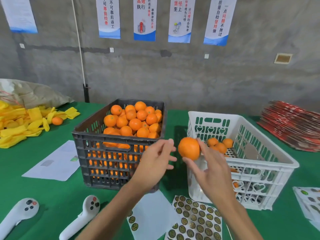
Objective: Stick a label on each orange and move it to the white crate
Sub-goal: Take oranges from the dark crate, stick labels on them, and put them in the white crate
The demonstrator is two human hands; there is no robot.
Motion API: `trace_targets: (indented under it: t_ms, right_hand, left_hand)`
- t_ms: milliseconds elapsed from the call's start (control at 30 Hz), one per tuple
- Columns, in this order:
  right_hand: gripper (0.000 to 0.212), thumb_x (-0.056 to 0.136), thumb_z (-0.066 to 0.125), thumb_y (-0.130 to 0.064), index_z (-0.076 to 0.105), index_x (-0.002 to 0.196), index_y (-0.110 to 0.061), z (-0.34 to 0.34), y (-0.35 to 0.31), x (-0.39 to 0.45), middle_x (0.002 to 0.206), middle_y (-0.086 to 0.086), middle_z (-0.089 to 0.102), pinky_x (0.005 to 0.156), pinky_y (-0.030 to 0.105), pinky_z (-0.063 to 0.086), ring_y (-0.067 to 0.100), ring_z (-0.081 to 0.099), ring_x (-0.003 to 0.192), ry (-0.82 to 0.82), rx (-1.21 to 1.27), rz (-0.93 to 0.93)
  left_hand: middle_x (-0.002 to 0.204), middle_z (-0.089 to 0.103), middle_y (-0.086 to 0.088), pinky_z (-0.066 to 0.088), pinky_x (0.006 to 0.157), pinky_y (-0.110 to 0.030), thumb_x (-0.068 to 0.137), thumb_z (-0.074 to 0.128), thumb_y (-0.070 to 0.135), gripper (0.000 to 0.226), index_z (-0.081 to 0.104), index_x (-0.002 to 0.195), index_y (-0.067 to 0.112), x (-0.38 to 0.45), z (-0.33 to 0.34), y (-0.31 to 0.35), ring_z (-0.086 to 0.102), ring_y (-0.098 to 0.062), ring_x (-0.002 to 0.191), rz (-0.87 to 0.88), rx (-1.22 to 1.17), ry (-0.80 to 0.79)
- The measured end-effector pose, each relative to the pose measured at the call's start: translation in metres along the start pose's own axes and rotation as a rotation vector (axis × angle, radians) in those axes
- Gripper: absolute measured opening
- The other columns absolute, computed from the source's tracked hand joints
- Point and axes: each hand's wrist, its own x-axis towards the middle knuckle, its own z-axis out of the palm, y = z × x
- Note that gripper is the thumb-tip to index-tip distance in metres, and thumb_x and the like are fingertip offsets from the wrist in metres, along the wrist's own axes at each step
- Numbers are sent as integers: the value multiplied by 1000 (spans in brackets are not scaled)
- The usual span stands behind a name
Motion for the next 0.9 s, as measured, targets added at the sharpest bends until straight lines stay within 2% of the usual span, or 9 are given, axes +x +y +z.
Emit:
trace_targets:
  t_ms: [100,233,300,400,500,600,733,800,900]
  right_hand:
    - [68,89,74,-45,53,144,-10,-13,37,30,129,9,67,97,40,45,27,61,116,-33,-101,124]
    - [48,97,69,-30,59,141,-13,-13,62,42,138,6,64,110,37,36,26,59,128,-9,-100,154]
    - [43,98,68,-26,62,138,-13,-6,65,43,139,5,63,111,35,33,24,58,130,-13,-82,129]
    - [38,98,68,-24,66,135,-15,5,61,43,137,-1,65,110,34,36,19,58,127,-7,-17,101]
    - [29,97,68,-18,71,125,-14,23,53,38,128,-4,69,107,43,46,16,62,118,56,55,3]
    - [28,97,61,-24,74,120,-14,42,43,34,123,-7,70,105,38,47,14,64,114,64,95,-97]
    - [29,92,73,-18,73,121,-19,64,38,26,122,-11,69,104,36,46,8,62,113,23,110,-121]
    - [28,93,70,-21,72,121,-21,71,38,23,122,-13,68,106,34,44,5,60,115,19,121,-125]
    - [27,95,64,-28,72,120,-23,76,36,22,122,-15,67,107,32,43,3,59,116,1,119,-140]
  left_hand:
    - [100,76,16,60,79,-26,103,59,39,12,70,106,34,24,-13,11,74,-5,91,238,177,112]
    - [94,76,16,52,84,-14,103,63,22,14,75,98,24,58,-31,14,71,-2,94,410,323,221]
    - [93,75,16,49,81,-15,102,64,22,12,74,95,24,81,-44,9,68,1,93,421,464,258]
    - [102,72,9,47,78,-28,100,65,24,8,70,106,23,123,-76,-2,68,-13,98,221,740,263]
    - [122,68,-6,49,89,-31,97,69,21,30,66,126,18,163,-104,-16,64,-25,113,-9,961,79]
    - [127,67,-10,51,101,-36,91,78,14,37,68,126,18,194,-109,-31,63,-24,121,-64,933,-121]
    - [142,57,-10,49,107,-38,85,84,16,65,57,144,21,222,-93,-48,56,-25,132,-273,897,-352]
    - [149,53,-11,49,109,-40,85,83,15,75,49,151,22,236,-81,-57,53,-28,136,-346,973,-439]
    - [148,54,-14,53,105,-49,89,72,11,74,43,156,26,251,-67,-73,58,-34,129,-411,1124,-509]
